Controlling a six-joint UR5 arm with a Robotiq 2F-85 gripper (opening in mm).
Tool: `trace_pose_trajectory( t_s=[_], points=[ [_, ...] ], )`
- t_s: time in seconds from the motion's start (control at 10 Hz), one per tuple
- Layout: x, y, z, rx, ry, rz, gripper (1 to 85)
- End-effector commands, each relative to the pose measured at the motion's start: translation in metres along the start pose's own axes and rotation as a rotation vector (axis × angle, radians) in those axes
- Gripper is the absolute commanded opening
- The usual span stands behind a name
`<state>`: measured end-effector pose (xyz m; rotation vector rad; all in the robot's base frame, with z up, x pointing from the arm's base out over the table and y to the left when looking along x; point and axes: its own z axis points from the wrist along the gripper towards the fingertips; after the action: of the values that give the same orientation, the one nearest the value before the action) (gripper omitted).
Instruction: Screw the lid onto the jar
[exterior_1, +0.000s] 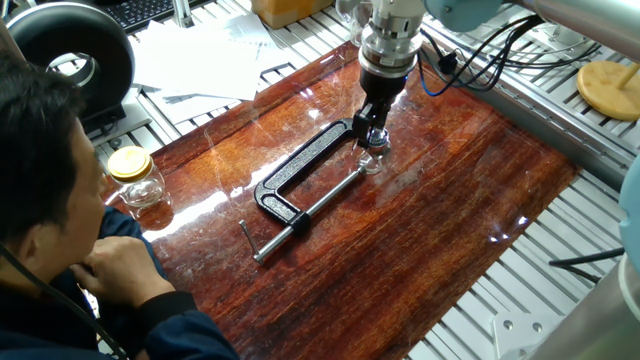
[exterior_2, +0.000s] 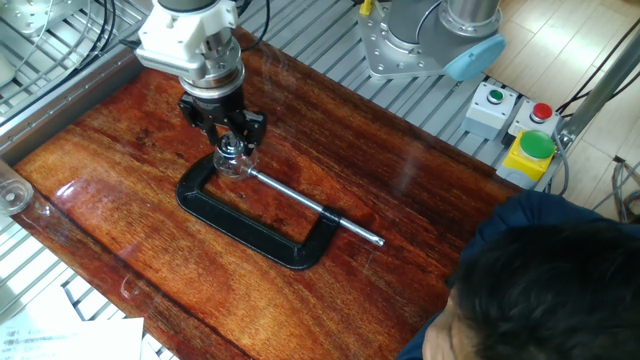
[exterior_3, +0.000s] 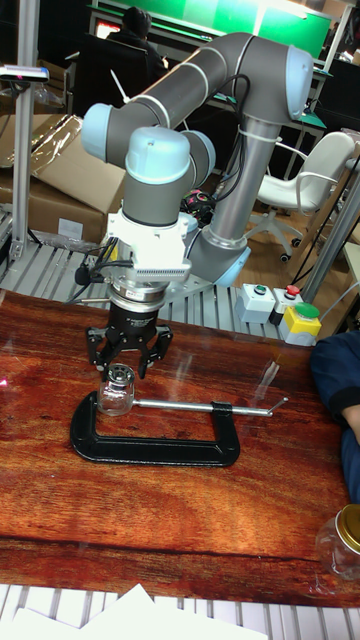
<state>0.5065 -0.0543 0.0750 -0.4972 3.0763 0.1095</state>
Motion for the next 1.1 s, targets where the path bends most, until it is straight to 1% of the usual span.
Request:
trace_pose_trajectory(
  t_s=[0.0,0.1,0.2,0.3,0.5,0.7,0.9,1.0],
  points=[
    [0.001,-0.005,-0.001,-0.033,-0.011,-0.022,59.7],
    [0.001,-0.009,-0.002,-0.031,-0.011,-0.037,59.7],
    [0.000,-0.016,-0.002,-0.010,-0.013,-0.068,59.7],
    [-0.001,-0.019,-0.001,0.004,-0.016,-0.080,59.7],
    [-0.002,-0.016,-0.002,-0.001,-0.013,-0.068,59.7],
    [-0.001,-0.007,-0.004,-0.022,-0.008,-0.042,59.7],
    [0.000,0.005,-0.012,-0.046,-0.005,-0.026,60.0],
    [-0.002,0.001,-0.017,-0.019,-0.013,-0.065,59.7]
  ],
)
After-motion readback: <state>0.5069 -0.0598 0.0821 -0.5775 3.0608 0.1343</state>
